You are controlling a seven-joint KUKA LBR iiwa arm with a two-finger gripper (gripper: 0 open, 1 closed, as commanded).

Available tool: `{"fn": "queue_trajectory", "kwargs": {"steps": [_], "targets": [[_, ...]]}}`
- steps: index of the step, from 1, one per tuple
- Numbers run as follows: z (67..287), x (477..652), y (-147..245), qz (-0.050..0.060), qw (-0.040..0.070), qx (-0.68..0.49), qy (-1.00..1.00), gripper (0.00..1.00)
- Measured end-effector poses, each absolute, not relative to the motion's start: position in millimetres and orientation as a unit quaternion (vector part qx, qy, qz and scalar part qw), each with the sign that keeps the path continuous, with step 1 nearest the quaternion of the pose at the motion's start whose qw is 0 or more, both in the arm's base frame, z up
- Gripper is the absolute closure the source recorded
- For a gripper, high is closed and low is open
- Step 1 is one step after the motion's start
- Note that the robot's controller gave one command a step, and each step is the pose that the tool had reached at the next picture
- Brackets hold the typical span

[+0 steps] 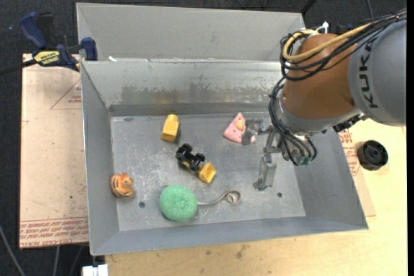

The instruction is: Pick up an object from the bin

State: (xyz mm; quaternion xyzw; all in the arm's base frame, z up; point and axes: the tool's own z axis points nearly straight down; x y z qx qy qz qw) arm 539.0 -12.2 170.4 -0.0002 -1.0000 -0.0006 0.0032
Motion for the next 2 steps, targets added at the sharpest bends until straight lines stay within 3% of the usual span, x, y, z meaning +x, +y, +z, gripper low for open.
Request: {"fn": "queue_trajectory", "kwargs": {"steps": [1, 2], "targets": [[174.9, 540.4, -12.2, 0.0, 0.0, 0.0, -1.0, 0.0], [132.9, 565.1, 15.4, 0.0, -0.006, -0.021, -1.0, 0.0]]}}
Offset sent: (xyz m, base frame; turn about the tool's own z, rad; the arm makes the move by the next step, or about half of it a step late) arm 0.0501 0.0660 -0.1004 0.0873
